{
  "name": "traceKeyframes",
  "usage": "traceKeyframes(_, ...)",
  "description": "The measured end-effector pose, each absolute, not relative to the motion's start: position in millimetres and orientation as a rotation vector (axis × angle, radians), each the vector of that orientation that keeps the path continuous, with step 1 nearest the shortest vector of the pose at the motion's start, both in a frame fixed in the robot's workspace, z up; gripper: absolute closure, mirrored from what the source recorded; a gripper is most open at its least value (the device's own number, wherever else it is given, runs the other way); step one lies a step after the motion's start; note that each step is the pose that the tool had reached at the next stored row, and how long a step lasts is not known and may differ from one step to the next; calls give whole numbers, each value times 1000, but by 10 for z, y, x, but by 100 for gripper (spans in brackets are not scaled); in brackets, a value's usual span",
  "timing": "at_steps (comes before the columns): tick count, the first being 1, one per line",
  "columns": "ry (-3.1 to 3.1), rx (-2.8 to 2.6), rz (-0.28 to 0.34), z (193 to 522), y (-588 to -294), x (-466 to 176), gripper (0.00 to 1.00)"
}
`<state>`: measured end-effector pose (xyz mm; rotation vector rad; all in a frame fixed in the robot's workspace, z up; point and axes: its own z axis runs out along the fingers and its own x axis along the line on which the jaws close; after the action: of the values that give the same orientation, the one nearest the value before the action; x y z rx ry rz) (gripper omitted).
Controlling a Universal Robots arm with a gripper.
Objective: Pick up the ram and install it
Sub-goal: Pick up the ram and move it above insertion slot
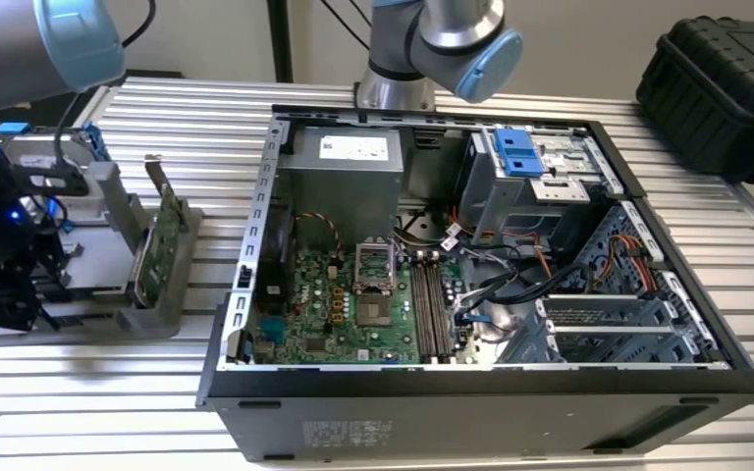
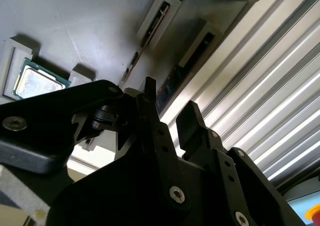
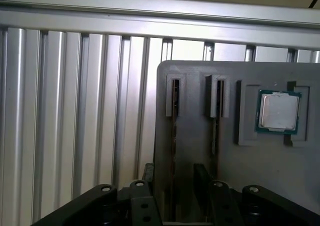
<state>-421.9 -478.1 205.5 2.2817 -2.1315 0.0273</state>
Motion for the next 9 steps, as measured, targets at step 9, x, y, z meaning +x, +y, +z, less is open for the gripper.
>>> traceKeyframes(9,-2132,2282,27,2012,-4781,-4219,0)
